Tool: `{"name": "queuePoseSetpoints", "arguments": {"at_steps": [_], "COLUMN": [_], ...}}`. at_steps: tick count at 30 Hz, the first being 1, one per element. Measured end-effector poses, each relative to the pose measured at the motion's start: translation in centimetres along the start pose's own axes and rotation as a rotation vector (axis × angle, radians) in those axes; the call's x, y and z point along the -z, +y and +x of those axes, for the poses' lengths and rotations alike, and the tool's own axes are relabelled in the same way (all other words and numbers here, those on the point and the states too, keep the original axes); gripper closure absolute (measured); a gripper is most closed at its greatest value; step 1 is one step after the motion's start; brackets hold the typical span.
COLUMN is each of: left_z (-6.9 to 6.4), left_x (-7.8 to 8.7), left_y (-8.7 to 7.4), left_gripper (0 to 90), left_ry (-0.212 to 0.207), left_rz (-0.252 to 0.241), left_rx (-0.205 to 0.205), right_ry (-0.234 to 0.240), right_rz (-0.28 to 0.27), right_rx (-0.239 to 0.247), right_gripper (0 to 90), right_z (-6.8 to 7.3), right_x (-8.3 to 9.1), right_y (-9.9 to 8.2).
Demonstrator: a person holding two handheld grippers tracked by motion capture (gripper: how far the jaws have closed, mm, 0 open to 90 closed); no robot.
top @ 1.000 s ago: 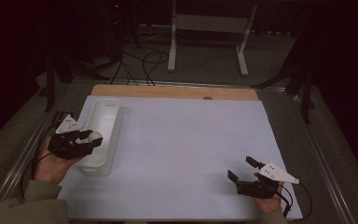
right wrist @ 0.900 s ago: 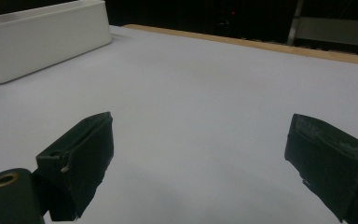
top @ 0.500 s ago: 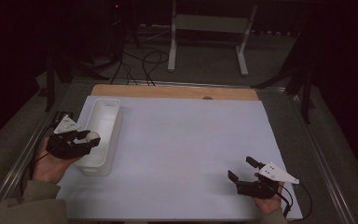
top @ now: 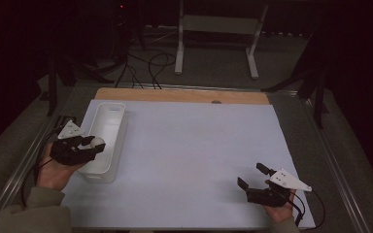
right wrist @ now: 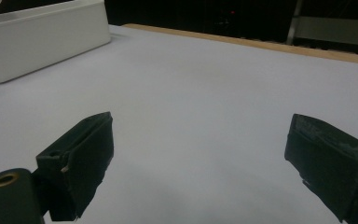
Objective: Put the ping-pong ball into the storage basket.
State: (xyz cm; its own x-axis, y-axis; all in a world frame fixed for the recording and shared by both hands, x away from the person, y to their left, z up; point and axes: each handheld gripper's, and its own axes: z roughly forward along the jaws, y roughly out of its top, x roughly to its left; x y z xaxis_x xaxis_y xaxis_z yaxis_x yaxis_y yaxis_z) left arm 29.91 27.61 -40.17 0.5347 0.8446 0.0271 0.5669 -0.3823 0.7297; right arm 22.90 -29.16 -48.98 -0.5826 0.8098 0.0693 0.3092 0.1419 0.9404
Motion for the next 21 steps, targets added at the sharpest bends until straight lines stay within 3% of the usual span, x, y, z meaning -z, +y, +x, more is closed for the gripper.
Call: {"name": "queuePoseSetpoints", "arguments": {"at_steps": [21], "left_z": [0.3], "left_x": [-0.6], "left_y": [-1.2], "left_gripper": [51.3], "left_ry": [0.008], "left_rz": [0.03], "left_rx": [0.022], "right_ry": [-0.001], "right_rz": [0.003], "right_rx": [-0.001], "right_gripper": [7.8], "right_z": [0.0], "right_x": [-0.1], "right_y": [0.0]}}
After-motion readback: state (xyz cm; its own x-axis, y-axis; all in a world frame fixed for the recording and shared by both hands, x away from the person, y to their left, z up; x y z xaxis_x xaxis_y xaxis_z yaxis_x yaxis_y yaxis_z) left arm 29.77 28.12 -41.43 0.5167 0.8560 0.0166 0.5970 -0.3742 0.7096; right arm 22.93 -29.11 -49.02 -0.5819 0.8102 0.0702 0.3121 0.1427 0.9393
